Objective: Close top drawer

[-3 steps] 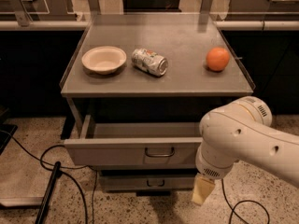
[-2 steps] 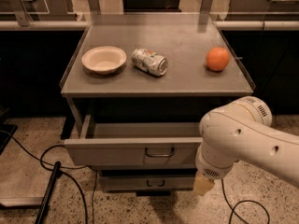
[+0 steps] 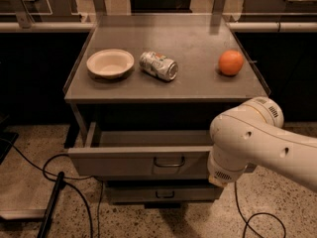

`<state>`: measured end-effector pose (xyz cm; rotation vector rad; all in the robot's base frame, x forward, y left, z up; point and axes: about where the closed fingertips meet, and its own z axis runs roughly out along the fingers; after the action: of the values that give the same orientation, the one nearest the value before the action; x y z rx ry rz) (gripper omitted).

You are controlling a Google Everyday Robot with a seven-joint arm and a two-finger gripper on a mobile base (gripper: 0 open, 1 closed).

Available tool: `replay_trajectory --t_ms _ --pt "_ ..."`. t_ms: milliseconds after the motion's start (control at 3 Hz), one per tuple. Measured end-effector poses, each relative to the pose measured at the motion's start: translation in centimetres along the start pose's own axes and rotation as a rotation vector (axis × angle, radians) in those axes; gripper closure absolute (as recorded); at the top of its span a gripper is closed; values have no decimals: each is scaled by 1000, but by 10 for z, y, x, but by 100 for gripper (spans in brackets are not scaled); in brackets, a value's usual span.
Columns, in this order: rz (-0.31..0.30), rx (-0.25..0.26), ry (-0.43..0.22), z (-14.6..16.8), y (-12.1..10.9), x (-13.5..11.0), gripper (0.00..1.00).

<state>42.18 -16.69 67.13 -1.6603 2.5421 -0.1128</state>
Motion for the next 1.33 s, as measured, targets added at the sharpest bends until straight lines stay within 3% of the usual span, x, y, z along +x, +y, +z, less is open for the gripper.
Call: replay_trajectory --t_ms 333,667,1333 --pt "20 43 21 6 -28 -7 100" --pt "35 79 39 10 -51 -13 100" --pt "35 83 40 10 -53 -13 59"
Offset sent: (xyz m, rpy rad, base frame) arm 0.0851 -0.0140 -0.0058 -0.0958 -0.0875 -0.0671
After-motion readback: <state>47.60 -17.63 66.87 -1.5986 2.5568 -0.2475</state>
